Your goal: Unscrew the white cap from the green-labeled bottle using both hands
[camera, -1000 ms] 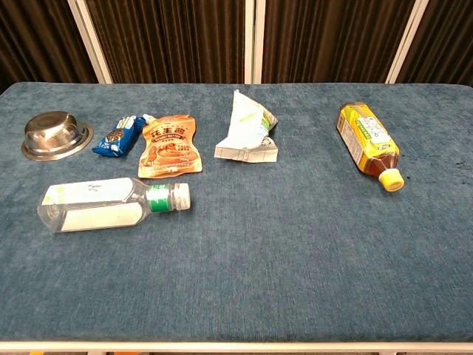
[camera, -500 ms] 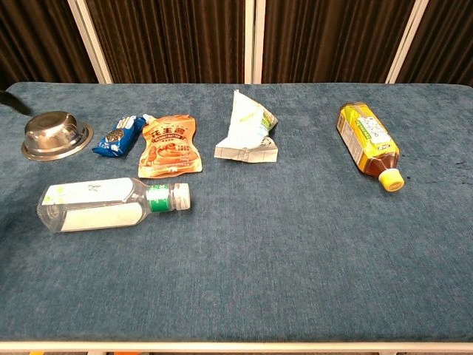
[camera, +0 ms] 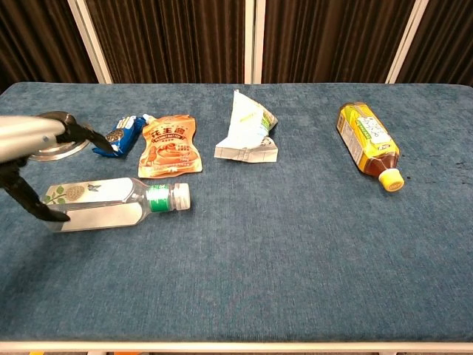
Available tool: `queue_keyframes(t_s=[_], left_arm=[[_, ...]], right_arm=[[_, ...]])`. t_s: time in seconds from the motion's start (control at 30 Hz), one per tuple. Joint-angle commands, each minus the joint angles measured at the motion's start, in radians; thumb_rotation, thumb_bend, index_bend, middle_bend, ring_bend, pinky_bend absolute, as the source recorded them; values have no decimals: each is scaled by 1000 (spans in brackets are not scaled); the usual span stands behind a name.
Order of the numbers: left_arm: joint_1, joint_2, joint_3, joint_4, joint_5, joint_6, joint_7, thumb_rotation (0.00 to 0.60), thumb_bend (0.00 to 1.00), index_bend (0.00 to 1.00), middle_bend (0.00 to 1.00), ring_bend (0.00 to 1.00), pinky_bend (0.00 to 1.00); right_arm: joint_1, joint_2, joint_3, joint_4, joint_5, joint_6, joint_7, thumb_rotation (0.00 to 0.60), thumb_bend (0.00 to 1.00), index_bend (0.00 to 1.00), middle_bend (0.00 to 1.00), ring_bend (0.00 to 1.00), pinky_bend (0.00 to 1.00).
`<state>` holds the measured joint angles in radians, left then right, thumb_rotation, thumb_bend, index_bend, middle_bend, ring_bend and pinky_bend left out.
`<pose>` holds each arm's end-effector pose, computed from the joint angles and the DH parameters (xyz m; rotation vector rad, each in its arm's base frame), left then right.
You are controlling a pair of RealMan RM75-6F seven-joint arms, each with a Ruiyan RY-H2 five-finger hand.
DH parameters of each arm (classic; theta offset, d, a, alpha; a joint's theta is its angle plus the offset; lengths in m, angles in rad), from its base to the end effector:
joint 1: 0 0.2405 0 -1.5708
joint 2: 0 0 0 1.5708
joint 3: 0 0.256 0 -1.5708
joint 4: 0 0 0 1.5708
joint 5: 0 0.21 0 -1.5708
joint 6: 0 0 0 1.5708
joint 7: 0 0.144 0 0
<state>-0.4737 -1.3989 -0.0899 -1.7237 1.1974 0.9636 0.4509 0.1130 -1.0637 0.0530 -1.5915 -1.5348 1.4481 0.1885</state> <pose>-0.2040 0.2576 0.0039 -1.9071 -1.0575 -0.7467 -0.3113 -0.1910 0.1729 1.4034 -0.9859 1.0076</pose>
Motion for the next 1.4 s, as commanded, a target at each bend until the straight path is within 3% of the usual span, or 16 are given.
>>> queue_keyframes(t_s=[0.03,0.17,0.43,0.6,0.67,0.8,0.9,1.1,1.23,1.4], left_arm=[[-19,-62,3,30,-84,23,81,600,43,203,154,78,72],[-18,-112,0,88,-94,65,87,600,48,273,261,207,181],[-25,-151,-5,153,-113,71,41,600,70,348,339,299,329],[-26,-162,-10,186,-86,54,-56,600,170,460,451,424,483],[-20,-157,-17,197,-47,50,-160,600,261,544,549,517,570],[-18,-134,-24,232,57,3,-450,600,390,651,637,577,607],[-1,-129,-17,260,156,20,-706,600,422,673,654,583,620],[-12,-125,41,309,426,147,-1178,600,425,678,647,579,619],[-41,-160,47,359,506,219,-1242,600,427,678,645,578,607],[-90,-184,35,365,540,230,-1205,600,429,678,644,578,600]], right_arm=[[3,-2,-1,6,-1,-5,6,600,238,109,4,0,0],[7,-4,2,13,4,-11,11,600,238,109,4,0,0],[11,-7,1,16,2,-17,15,600,238,109,4,0,0],[9,-5,0,10,-2,-11,10,600,238,109,5,0,0],[9,1,1,2,-8,-5,8,600,238,109,5,0,0],[18,13,9,-19,-26,5,12,600,238,109,5,0,0],[40,26,10,-46,-62,-3,23,600,235,109,11,0,0],[128,97,4,-175,-174,-78,83,600,101,109,35,0,0],[198,112,10,-284,-219,-144,121,600,95,124,33,0,0],[289,159,41,-442,-179,-275,85,600,86,209,0,0,0]])
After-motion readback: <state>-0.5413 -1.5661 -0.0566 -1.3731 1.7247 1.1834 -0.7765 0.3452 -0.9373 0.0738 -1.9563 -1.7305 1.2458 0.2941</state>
